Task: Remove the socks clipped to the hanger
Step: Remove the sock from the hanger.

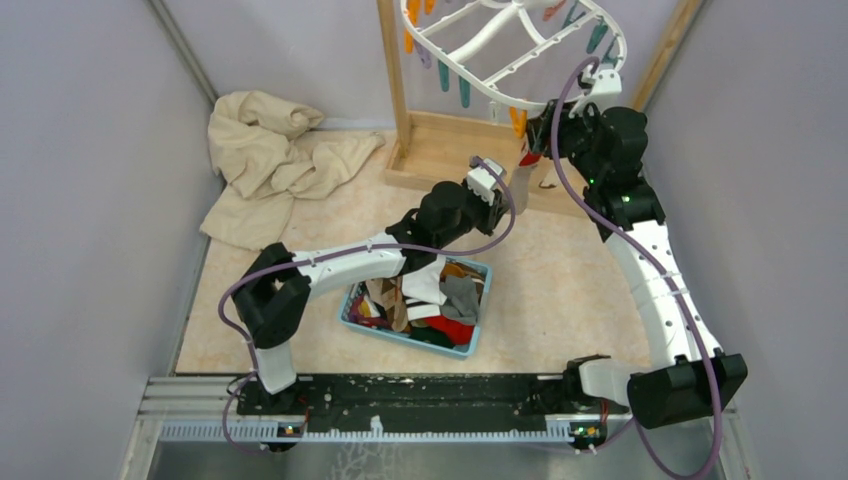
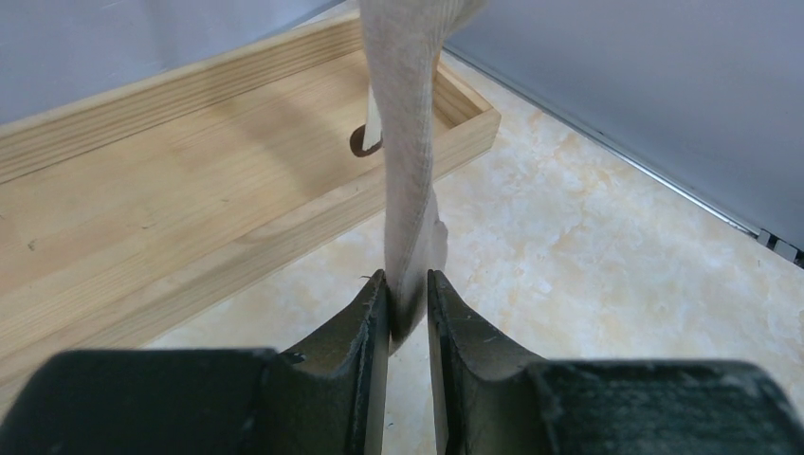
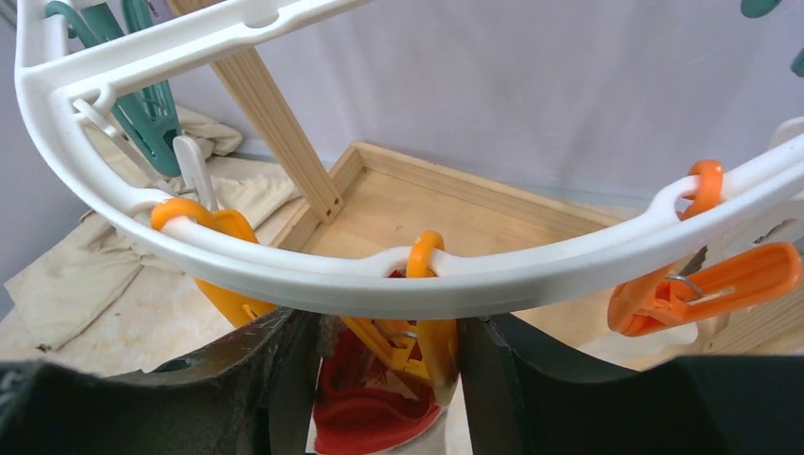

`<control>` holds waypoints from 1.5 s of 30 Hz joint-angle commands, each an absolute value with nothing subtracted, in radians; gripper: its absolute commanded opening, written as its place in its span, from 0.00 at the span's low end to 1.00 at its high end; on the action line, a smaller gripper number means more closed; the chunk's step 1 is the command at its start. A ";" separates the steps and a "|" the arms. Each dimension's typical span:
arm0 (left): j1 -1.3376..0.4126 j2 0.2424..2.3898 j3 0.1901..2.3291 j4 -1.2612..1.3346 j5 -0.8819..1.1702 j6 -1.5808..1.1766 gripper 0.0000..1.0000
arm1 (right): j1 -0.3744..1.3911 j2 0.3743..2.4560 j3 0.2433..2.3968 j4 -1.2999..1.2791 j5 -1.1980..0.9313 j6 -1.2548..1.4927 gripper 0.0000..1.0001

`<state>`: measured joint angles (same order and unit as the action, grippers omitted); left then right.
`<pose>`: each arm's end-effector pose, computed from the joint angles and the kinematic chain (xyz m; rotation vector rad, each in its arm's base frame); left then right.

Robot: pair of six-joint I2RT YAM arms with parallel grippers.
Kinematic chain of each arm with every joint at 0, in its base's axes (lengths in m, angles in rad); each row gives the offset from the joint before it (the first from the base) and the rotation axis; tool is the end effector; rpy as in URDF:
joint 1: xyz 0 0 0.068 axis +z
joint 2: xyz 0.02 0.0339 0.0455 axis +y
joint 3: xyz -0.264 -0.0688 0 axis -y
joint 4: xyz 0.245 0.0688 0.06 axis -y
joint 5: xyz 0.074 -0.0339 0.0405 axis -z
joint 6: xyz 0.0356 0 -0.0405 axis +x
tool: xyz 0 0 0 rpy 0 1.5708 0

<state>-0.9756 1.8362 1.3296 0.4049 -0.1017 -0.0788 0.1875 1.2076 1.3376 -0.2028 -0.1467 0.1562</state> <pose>0.2505 -0.3635 0.2907 0.6744 1.5842 -0.7059 0.2646 0.0555 0.4436 -0.1388 1.6508 0.3824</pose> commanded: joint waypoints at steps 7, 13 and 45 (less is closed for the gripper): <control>-0.982 1.813 1.321 0.436 -0.087 -0.089 0.27 | 0.195 1.187 1.392 -0.104 -0.133 0.146 0.52; -0.981 1.812 1.322 0.437 -0.086 -0.091 0.27 | 0.195 1.217 1.429 -0.144 -0.091 0.134 0.49; -0.976 2.194 1.613 0.769 -0.100 -0.102 0.97 | 0.215 1.259 1.453 -0.181 -0.072 0.108 0.34</control>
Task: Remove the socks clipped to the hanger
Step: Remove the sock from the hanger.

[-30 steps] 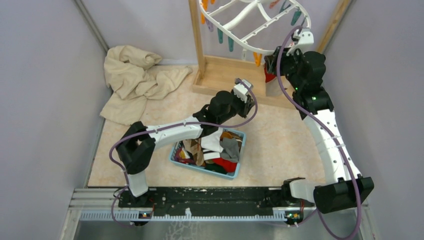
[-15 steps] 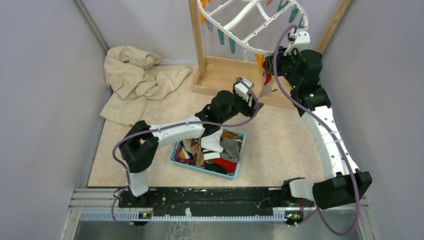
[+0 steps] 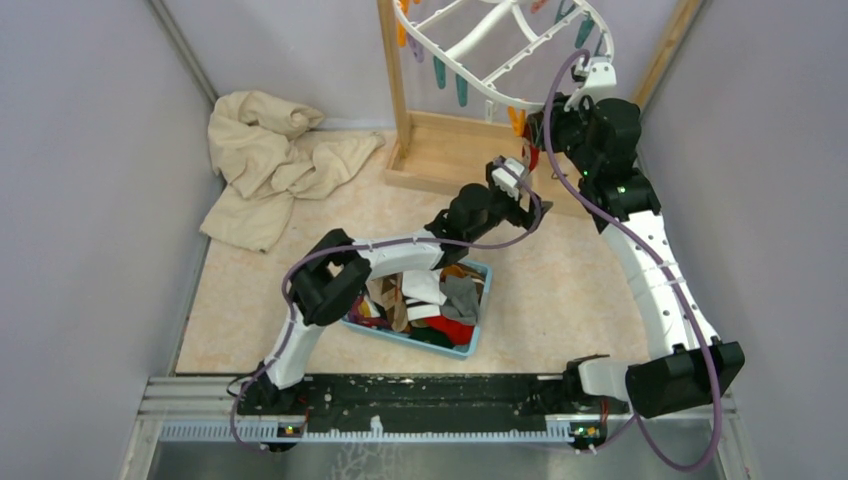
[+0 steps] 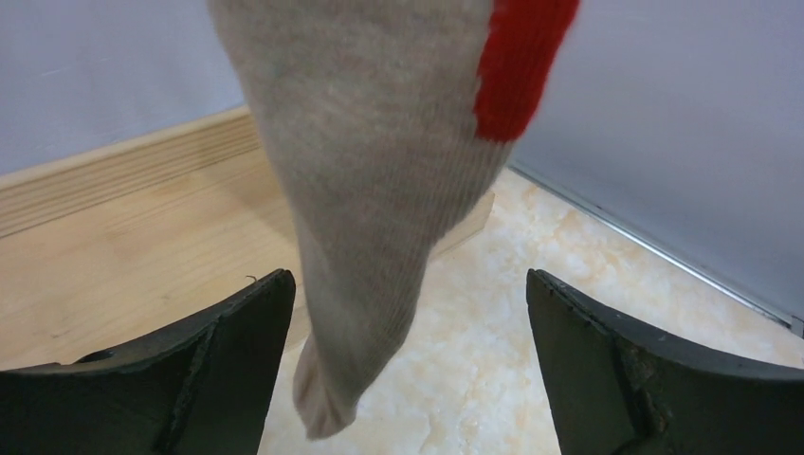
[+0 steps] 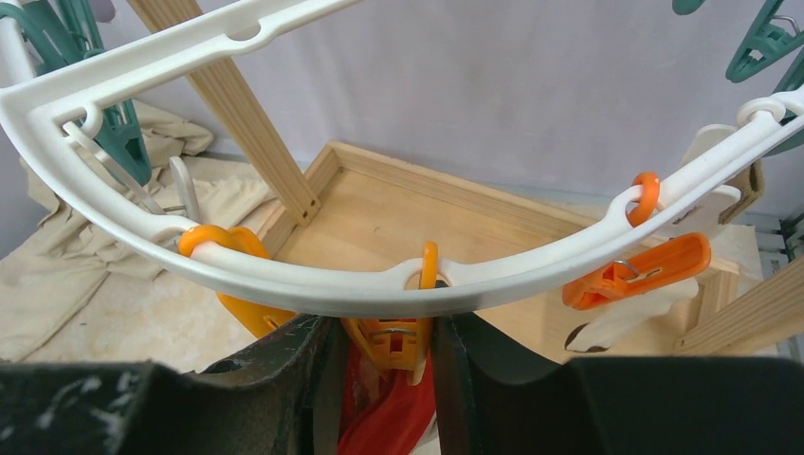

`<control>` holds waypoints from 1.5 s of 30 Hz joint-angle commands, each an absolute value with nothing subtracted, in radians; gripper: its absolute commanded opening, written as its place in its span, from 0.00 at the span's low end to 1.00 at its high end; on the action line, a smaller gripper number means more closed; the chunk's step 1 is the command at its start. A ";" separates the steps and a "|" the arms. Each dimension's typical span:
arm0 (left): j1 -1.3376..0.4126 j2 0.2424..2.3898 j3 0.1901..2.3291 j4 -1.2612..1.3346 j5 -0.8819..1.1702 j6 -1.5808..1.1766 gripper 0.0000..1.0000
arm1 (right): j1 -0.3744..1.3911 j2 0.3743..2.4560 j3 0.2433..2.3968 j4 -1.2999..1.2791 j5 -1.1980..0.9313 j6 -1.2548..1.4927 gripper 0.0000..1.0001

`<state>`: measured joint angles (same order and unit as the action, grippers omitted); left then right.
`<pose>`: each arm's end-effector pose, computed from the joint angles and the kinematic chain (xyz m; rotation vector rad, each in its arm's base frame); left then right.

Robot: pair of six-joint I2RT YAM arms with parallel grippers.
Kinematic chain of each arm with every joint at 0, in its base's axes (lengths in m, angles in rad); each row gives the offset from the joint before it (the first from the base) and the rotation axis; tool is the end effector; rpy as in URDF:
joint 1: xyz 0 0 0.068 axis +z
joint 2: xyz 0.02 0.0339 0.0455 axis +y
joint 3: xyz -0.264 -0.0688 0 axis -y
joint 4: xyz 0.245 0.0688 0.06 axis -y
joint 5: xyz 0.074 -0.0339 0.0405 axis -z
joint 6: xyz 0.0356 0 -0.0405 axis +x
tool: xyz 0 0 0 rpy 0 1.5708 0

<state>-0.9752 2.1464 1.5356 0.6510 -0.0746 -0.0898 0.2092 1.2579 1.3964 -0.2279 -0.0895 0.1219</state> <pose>0.2873 -0.4192 0.2480 0.6225 1.4566 -0.7857 0.2753 0.0617 0.4482 -0.1411 1.6640 0.3251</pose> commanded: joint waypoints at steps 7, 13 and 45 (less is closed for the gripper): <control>-0.944 2.282 1.719 0.806 -0.123 -0.171 0.49 | 0.216 1.260 1.447 -0.181 -0.074 0.110 0.34; -0.930 2.263 1.695 0.800 -0.101 -0.188 0.01 | 0.217 1.249 1.432 -0.178 -0.063 0.107 0.33; -0.943 1.644 1.236 0.343 -0.097 -0.247 0.00 | 0.216 1.122 1.333 -0.241 -0.021 0.218 0.59</control>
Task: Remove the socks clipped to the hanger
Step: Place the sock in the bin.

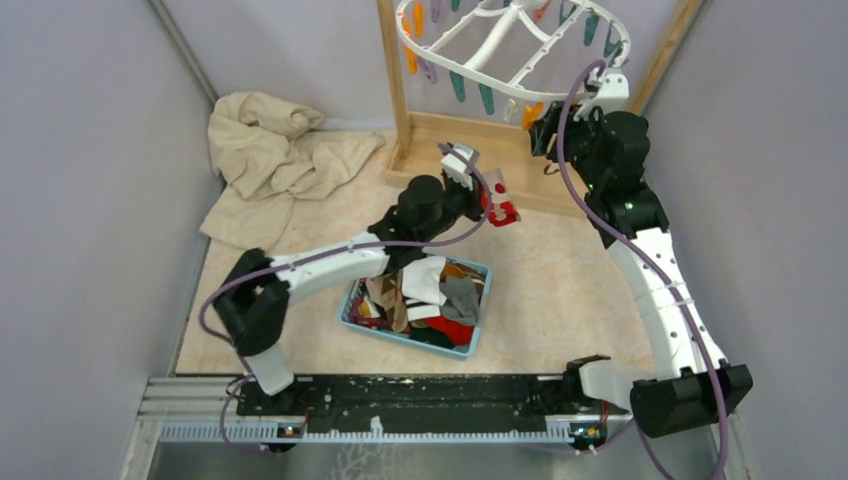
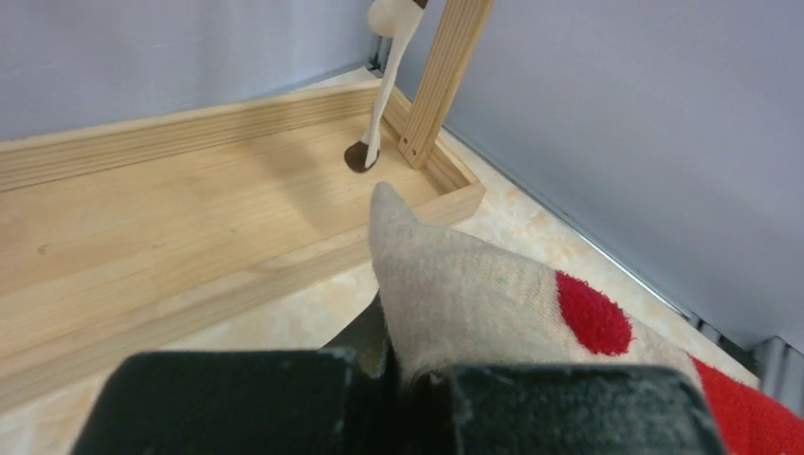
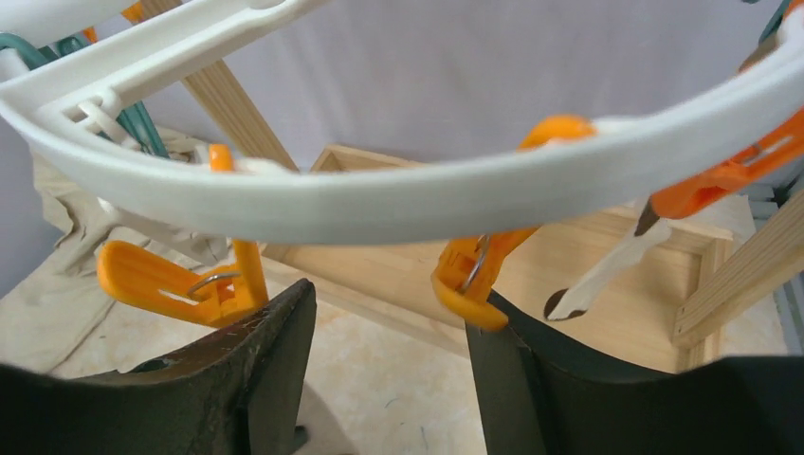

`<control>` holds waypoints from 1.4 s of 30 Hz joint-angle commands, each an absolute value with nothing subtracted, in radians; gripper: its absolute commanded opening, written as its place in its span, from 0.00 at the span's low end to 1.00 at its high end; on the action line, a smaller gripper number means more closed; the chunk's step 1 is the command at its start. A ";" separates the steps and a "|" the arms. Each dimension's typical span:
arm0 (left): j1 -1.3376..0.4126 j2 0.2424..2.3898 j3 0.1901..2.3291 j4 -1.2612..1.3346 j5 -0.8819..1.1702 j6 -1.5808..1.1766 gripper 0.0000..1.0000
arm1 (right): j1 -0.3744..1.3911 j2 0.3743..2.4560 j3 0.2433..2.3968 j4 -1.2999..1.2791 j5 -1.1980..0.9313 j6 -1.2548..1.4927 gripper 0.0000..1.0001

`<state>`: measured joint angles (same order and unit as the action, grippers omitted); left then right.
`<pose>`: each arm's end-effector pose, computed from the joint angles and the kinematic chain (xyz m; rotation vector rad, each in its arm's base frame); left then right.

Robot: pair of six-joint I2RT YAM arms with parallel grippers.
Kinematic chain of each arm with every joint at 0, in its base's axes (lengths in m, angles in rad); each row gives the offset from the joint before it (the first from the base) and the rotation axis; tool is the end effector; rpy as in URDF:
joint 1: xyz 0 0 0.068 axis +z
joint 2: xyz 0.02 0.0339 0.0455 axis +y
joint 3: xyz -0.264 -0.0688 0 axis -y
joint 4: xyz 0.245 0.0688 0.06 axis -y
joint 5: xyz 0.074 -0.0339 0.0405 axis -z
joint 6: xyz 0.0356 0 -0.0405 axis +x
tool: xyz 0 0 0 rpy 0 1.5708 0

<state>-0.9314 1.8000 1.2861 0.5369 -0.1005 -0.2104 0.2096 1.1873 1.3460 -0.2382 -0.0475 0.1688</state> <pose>0.2608 -0.3447 0.3049 0.4889 1.5311 -0.8196 0.2568 0.0563 0.4476 -0.0703 1.6589 0.3270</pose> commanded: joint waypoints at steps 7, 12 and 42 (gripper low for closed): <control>-0.953 1.363 1.106 0.012 -0.173 -0.306 0.00 | 0.216 1.057 1.275 -0.301 -0.021 0.259 0.77; -0.957 1.261 1.060 -0.230 -0.186 -0.386 0.00 | 0.216 1.016 1.229 -0.316 -0.010 0.276 0.77; -0.953 1.283 1.092 -0.524 -0.247 -0.468 0.99 | -0.025 1.036 1.202 -0.297 -0.133 0.414 0.85</control>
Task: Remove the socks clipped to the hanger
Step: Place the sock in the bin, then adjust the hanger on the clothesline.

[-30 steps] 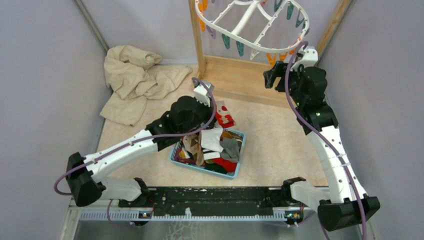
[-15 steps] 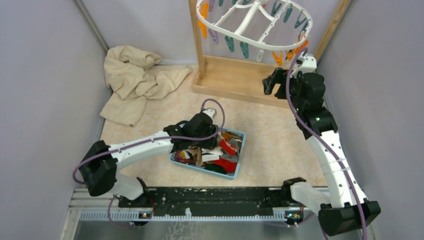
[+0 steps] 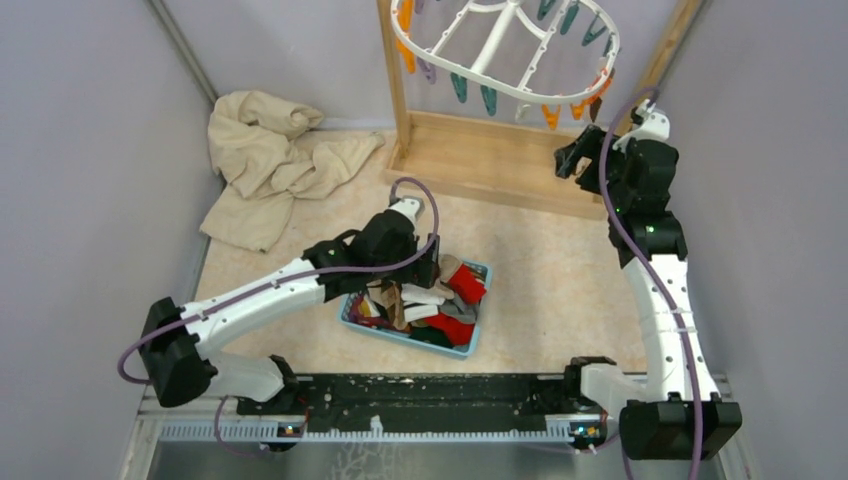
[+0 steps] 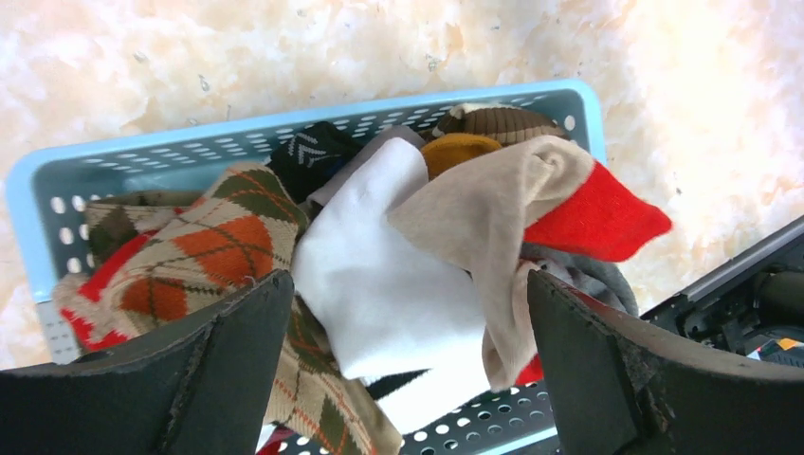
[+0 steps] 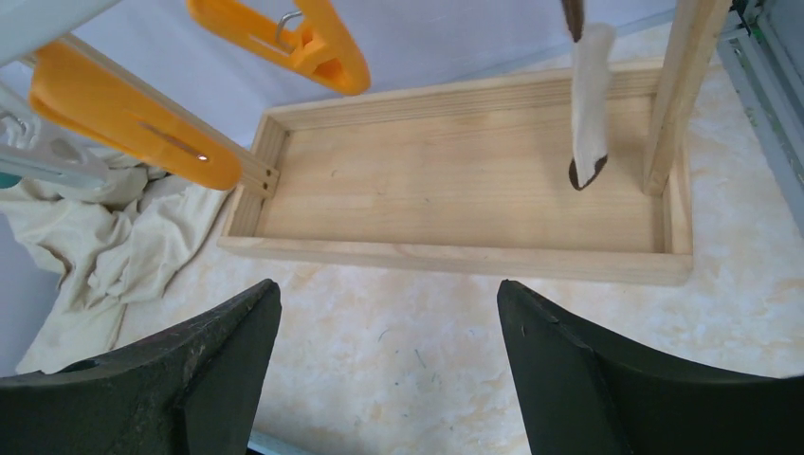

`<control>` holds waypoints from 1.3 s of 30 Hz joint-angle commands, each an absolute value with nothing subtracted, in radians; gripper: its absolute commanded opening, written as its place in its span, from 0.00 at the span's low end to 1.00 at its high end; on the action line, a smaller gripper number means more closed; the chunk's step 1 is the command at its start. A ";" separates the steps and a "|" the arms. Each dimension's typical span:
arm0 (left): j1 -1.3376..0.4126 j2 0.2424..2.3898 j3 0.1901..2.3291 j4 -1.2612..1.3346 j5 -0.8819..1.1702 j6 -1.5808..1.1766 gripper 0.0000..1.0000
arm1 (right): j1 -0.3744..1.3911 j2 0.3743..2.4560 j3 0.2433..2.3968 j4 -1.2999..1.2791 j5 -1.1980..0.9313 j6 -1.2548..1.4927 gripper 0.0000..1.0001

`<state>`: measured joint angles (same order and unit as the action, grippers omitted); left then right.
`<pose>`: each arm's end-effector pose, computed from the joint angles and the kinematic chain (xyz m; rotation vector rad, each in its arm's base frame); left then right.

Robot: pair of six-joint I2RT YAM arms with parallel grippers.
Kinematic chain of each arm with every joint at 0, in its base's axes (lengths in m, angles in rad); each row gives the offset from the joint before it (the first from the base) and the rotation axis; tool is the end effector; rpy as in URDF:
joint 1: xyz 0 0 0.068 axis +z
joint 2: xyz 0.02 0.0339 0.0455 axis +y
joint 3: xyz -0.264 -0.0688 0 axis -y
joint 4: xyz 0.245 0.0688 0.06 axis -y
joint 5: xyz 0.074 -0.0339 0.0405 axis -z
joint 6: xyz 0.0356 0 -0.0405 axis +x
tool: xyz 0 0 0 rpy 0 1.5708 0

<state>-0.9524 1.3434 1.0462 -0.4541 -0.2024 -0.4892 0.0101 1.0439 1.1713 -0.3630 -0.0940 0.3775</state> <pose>0.1750 -0.2337 0.2820 0.4392 2.3146 -0.4951 0.2290 0.0057 0.4068 0.2659 1.8004 0.3601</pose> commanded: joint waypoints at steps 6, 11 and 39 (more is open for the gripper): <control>-0.952 1.185 1.069 -0.493 -0.320 -0.447 0.99 | -0.037 0.998 1.208 -0.293 -0.032 0.427 0.85; -0.953 1.162 1.076 -0.485 -0.332 -0.431 0.99 | -0.063 0.969 1.222 -0.279 0.038 0.438 0.84; -0.939 1.179 1.087 -0.432 -0.300 -0.373 0.99 | -0.232 1.479 1.588 0.126 -0.253 0.654 0.69</control>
<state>-0.9463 1.1755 1.0637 -0.4484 -0.3065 -0.3916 -0.2256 1.4651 1.5349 -0.0372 -0.2119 0.6102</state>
